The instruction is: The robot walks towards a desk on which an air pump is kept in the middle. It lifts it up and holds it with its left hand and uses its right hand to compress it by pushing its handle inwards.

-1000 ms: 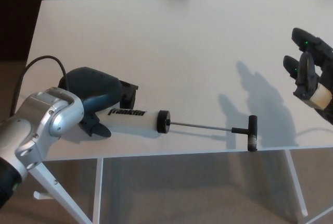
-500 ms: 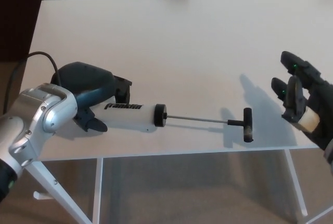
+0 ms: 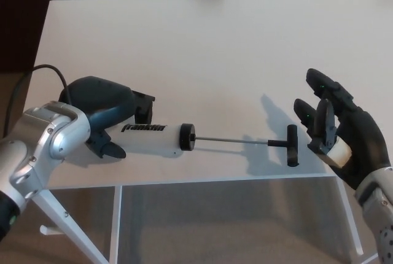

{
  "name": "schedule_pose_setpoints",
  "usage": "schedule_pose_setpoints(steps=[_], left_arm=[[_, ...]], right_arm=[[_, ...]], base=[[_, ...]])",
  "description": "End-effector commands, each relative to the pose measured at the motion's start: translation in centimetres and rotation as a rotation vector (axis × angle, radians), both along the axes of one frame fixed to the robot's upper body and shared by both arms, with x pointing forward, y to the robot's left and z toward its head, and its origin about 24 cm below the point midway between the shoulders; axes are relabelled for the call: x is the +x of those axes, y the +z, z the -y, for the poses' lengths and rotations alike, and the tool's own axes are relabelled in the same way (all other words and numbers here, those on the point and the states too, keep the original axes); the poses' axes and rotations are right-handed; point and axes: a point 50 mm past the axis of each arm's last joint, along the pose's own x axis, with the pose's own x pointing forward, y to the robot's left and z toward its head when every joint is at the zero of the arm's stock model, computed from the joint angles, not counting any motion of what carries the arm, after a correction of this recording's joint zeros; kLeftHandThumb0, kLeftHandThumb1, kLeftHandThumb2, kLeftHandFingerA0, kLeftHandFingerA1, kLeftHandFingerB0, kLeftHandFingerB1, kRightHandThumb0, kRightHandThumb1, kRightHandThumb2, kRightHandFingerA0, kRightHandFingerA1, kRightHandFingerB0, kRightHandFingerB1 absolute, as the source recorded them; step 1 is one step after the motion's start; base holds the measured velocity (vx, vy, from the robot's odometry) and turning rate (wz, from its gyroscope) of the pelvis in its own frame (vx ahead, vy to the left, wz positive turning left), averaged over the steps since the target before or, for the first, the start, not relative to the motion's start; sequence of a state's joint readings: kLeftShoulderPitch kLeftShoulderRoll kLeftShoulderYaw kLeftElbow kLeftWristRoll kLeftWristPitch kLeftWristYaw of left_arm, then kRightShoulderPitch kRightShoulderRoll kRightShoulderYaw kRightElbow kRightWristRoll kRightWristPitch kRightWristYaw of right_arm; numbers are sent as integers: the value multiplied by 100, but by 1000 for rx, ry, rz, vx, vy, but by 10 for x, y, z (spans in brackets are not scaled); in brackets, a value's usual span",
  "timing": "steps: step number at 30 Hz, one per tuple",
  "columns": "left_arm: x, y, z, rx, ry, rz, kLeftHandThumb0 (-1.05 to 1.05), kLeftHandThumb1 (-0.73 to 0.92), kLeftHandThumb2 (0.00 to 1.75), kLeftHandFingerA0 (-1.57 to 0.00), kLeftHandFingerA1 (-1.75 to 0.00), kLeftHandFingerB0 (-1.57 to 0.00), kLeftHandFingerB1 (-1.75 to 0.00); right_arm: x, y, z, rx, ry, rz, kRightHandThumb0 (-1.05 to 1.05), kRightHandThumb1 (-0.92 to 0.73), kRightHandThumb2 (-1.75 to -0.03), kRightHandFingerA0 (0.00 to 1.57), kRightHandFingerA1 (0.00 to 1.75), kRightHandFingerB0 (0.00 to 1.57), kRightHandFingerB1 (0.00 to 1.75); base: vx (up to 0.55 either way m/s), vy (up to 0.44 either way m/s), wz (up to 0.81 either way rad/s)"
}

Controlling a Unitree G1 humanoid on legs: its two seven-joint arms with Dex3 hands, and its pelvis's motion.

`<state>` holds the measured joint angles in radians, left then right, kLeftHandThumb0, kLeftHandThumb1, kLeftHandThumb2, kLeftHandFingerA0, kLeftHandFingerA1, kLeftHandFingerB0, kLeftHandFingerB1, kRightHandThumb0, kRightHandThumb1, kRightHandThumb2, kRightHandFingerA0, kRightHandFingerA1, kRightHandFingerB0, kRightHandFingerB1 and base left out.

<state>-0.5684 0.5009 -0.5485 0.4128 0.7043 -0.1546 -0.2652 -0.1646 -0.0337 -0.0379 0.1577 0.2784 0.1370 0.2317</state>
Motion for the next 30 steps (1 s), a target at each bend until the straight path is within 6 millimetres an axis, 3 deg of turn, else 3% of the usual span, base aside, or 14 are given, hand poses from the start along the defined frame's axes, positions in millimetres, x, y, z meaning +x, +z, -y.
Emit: schedule_pose_setpoints(steps=[1, 2, 11, 12, 14, 15, 16, 17, 20, 21, 25, 26, 29, 30], left_arm=[[0, 0, -1, 3, 0, -5, -18, 71, 53, -68, -168, -49, -140], [0, 0, 0, 5, -1, -4, -16, 71, 54, -67, -167, -49, -128], [0, 0, 4, 1, -18, 4, -10, 75, 55, -65, -170, -48, -142], [-1, 0, 5, -1, -21, 4, -28, 58, 79, -96, -139, -63, -117], [-1, 0, 5, -1, -21, 4, -28, 58, 79, -96, -139, -63, -117], [-1, 0, 6, -1, -22, 3, -14, 74, 56, -67, -168, -48, -140], [-1, 1, 6, -1, -23, 3, -14, 74, 56, -67, -168, -48, -140], [-1, 0, 6, -3, -25, 4, -27, 57, 81, -95, -136, -65, -114], [-2, 0, 7, -7, -31, 10, -26, 57, 82, -97, -136, -66, -112], [-3, -1, 9, -11, -35, 11, -16, 74, 58, -63, -172, -55, -128], [-4, -1, 15, -29, -47, 16, -19, 78, 54, -69, -175, -51, -122], [-6, 1, 20, -54, -65, 25, -13, 80, 58, -73, -174, -48, -146], [-7, 7, 29, -91, -91, 38, -13, 80, 58, -72, -175, -48, -149], [-7, 10, 33, -101, -96, 46, -30, 64, 85, -96, -138, -64, -117]], right_arm=[[-1, 0, 2, -18, -25, 7, -83, -87, -116, 0, 16, 0, 14], [-1, 0, 3, -13, -26, 7, -83, -86, -116, 0, 16, 0, 14], [-3, -3, 3, -7, -13, 6, -85, -81, -115, 0, 18, 0, 15], [-3, -4, 3, -9, -13, 4, -84, -81, -114, 0, 19, 0, 16], [-3, -5, 3, -9, -14, 3, -84, -81, -114, 0, 19, 0, 16], [-3, -6, 3, -5, -17, 0, -85, -82, -114, 0, 18, 0, 14], [-3, -7, 3, -2, -19, -3, -85, -82, -114, 0, 18, 0, 14], [-4, -7, 3, -1, -19, -4, -87, -83, -114, 1, 16, 1, 13], [-4, -7, 2, 3, -18, -5, -88, -83, -114, 2, 16, 2, 13], [-4, -8, 2, 3, -17, -4, -87, -84, -115, 0, 16, 0, 13], [-4, -9, 3, 4, -15, -3, -87, -83, -115, 0, 16, 0, 13], [-4, -9, 2, 6, -17, -4, -85, -80, -114, 0, 18, 0, 15], [-3, -10, 1, 6, -19, -2, -86, -82, -115, 0, 18, 0, 14], [-4, -10, 1, 6, -18, -3, -85, -82, -115, 0, 17, 0, 14]], base=[[0, 0, 0], [0, 0, 0], [0, 0, 0], [0, 0, 0], [0, 0, 0], [0, 0, 0], [0, 0, 0], [0, 0, 0], [0, 0, 0], [0, 0, 0], [0, 0, 0], [0, 0, 0], [0, 0, 0], [0, 0, 0]])
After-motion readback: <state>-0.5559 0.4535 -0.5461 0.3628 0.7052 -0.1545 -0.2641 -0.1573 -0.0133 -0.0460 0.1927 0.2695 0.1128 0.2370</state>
